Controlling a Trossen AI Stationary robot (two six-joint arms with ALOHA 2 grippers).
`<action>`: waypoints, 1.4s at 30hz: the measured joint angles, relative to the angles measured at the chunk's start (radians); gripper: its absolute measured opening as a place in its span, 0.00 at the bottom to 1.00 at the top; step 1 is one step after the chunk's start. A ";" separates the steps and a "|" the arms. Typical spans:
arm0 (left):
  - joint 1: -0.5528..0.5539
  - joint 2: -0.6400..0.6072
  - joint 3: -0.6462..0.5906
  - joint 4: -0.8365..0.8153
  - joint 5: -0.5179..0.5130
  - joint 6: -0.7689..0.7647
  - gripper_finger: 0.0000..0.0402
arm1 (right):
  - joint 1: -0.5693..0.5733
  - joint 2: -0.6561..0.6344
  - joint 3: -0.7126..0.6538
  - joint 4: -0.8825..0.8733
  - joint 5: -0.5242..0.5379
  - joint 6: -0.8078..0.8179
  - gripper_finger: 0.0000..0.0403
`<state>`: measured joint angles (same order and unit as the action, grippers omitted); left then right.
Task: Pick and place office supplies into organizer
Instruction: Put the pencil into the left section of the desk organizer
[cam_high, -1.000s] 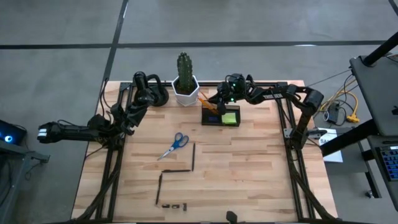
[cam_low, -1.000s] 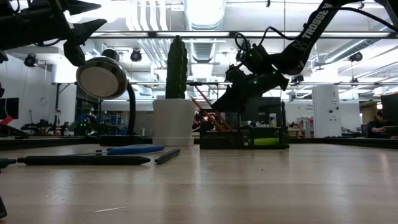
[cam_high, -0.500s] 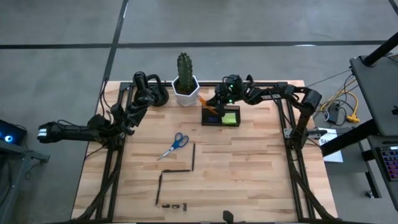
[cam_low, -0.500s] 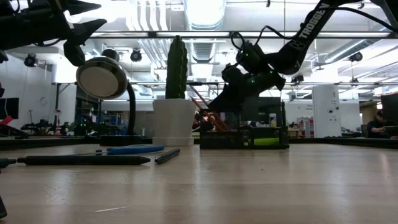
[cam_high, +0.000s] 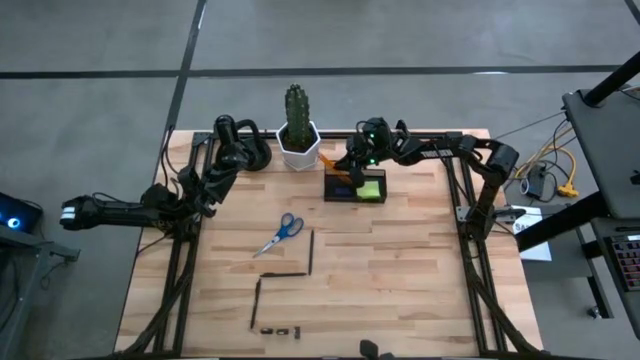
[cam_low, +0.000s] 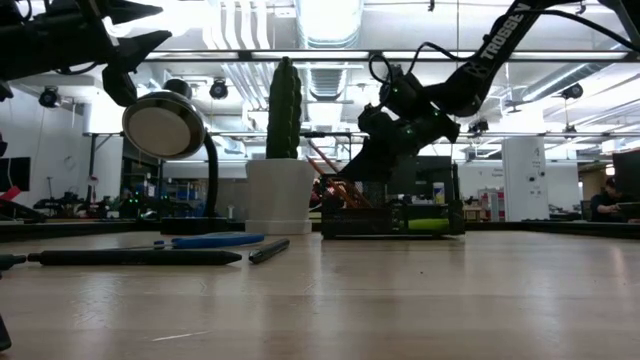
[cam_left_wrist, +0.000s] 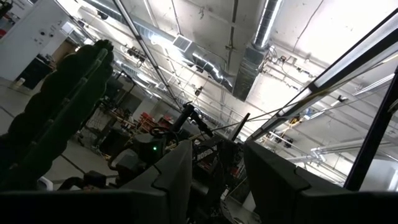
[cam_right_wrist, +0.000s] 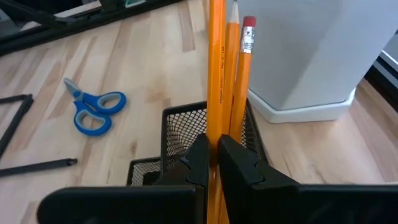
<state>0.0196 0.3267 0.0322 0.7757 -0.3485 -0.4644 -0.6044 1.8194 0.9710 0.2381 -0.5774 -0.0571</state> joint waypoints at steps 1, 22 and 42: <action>0.000 0.000 0.000 0.000 0.000 0.000 0.32 | 0.000 0.000 0.000 -0.001 0.000 -0.002 0.03; 0.000 0.000 0.000 0.000 0.000 0.000 0.32 | 0.002 -0.021 0.005 -0.007 0.024 -0.014 0.03; 0.000 0.000 0.000 0.000 0.000 0.000 0.32 | 0.002 -0.031 0.005 -0.048 0.028 -0.029 0.03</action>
<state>0.0196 0.3267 0.0322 0.7761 -0.3489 -0.4644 -0.6025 1.7885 0.9760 0.1902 -0.5491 -0.0864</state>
